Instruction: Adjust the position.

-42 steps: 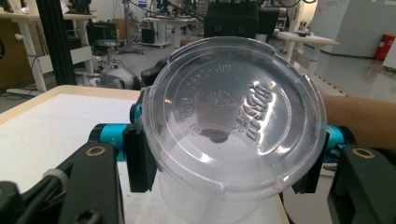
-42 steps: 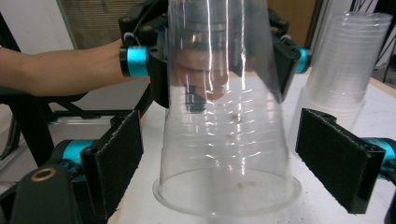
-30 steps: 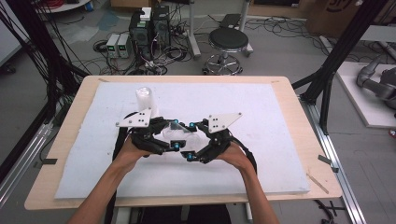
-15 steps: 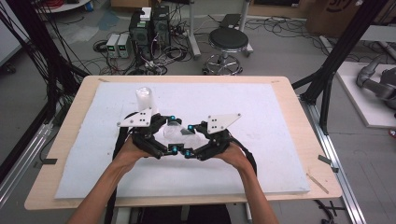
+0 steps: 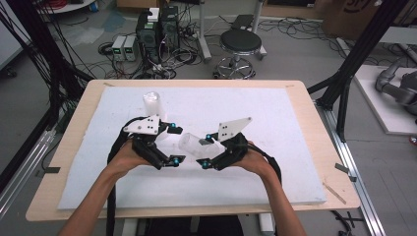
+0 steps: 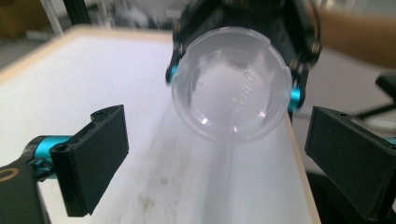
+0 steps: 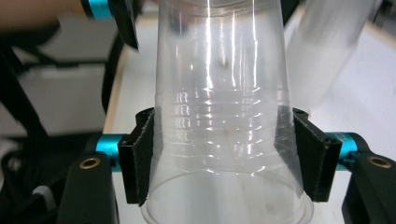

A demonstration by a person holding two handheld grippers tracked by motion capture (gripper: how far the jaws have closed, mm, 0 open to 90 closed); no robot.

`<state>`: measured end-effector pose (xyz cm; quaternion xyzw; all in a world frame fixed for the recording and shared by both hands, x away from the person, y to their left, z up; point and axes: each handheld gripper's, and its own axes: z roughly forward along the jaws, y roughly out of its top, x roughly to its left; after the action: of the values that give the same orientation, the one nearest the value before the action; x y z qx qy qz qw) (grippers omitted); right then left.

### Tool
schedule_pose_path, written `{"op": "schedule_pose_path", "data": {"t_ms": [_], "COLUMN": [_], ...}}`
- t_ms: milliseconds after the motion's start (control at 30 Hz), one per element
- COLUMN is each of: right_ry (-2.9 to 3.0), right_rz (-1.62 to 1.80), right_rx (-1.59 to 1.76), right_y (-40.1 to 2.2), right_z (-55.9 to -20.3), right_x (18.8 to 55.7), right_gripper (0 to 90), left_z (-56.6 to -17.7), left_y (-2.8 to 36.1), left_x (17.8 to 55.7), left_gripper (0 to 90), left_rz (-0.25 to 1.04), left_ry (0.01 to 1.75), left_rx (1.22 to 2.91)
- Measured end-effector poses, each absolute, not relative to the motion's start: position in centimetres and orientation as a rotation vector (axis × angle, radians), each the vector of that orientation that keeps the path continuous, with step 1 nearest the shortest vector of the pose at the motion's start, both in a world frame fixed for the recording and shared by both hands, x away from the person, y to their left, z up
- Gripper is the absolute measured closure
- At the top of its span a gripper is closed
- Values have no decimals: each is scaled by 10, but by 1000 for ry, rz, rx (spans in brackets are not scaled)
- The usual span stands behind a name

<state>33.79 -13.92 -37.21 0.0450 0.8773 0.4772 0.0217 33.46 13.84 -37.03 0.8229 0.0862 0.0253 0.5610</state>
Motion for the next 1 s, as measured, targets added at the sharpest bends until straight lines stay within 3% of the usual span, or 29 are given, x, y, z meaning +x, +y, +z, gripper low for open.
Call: {"op": "schedule_pose_path", "data": {"t_ms": [367,800,1000], "right_ry": [2974,3038,3046], "right_rz": [920,772,756], "right_rx": [123,74,78], "right_y": [-130,-120,-118], "right_z": [-355,-348,-352], "right_x": [339,342,344], "right_gripper": [332,335,335], "left_z": [-355,-358,-359], "left_y": [126,99,90], "left_x": [345,347,347], "left_gripper": [63,64,110], "left_rz": [3,-15,-20], "left_ry": [203,141,109], "left_rx": [2373,2413,2419]}}
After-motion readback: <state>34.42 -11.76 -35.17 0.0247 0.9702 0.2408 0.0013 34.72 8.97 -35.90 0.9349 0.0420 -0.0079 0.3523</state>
